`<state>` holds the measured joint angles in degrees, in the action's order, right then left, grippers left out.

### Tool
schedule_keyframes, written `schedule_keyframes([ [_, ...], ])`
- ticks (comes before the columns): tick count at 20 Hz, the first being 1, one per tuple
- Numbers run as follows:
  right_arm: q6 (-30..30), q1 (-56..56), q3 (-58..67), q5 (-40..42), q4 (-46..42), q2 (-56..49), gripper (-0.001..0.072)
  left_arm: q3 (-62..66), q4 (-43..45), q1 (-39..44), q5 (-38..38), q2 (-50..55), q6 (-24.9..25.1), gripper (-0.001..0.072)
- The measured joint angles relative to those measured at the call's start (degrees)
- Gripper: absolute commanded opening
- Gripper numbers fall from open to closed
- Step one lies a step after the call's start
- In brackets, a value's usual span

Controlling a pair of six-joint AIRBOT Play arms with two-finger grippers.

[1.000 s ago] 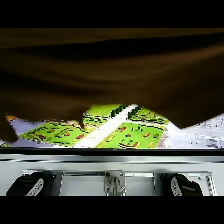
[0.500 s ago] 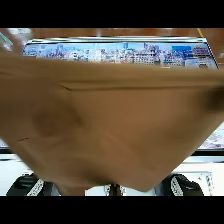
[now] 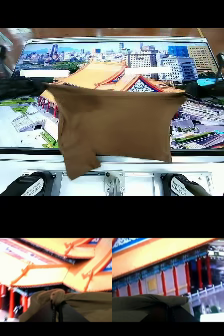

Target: Fold the shirts.

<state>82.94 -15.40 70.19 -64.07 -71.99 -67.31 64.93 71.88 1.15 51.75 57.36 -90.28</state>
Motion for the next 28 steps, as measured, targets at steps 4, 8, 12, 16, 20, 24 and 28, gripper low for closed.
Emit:
schedule_keyframes([
  [4, 1.0, 2.1, -1.1, 15.5, 5.6, -9.3, 0.0063, 1.3, -11.9, 0.0, -14.1, 15.1, 0.5, 0.0042],
  [8, 2.5, 5.4, -1.5, 20.7, 7.5, -15.5, 0.0432, 2.1, -20.8, -0.1, -15.6, 25.2, 0.9, 0.0377],
  [12, 1.6, 6.2, 0.1, 16.5, 6.9, -15.8, 0.0633, 4.5, -24.1, -4.3, -5.1, 28.5, 1.2, 0.0539],
  [16, -1.3, 1.7, 0.9, -0.2, -6.5, -10.6, 0.0631, 7.8, -16.6, -13.8, 17.1, 28.0, 4.0, 0.0600],
  [20, -3.3, -8.7, -7.5, -10.1, -6.3, -3.7, 0.0633, 0.1, -12.0, -20.3, 30.3, 23.3, 10.4, 0.0599],
  [24, -7.4, -17.0, -17.6, -14.1, 1.3, 1.2, 0.0632, -13.9, -11.5, -22.4, 30.9, 19.9, 16.3, 0.0598],
  [28, -9.7, -19.8, -21.6, -15.0, 6.1, 2.7, 0.0633, -22.7, -12.1, -23.0, 26.4, 19.4, 19.2, 0.0597],
])
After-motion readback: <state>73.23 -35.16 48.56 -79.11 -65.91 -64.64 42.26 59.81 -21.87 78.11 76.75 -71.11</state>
